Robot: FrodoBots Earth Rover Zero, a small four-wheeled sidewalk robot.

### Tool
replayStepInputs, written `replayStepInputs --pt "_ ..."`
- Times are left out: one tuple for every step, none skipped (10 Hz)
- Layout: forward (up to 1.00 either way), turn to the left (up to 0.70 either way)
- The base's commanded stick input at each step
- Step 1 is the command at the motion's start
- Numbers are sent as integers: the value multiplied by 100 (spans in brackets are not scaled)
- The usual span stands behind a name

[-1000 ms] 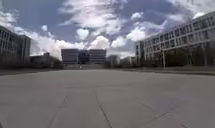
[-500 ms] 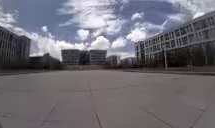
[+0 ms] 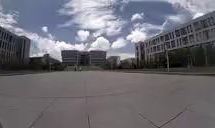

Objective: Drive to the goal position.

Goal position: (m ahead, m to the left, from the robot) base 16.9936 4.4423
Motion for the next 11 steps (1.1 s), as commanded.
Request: replayStepInputs --pt "100 2" --pt "100 2" --pt "100 2" --pt "100 2" --pt "100 2" --pt "100 2" --pt "100 42" --pt "100 42" --pt "100 42" --pt "100 42" --pt "100 42"
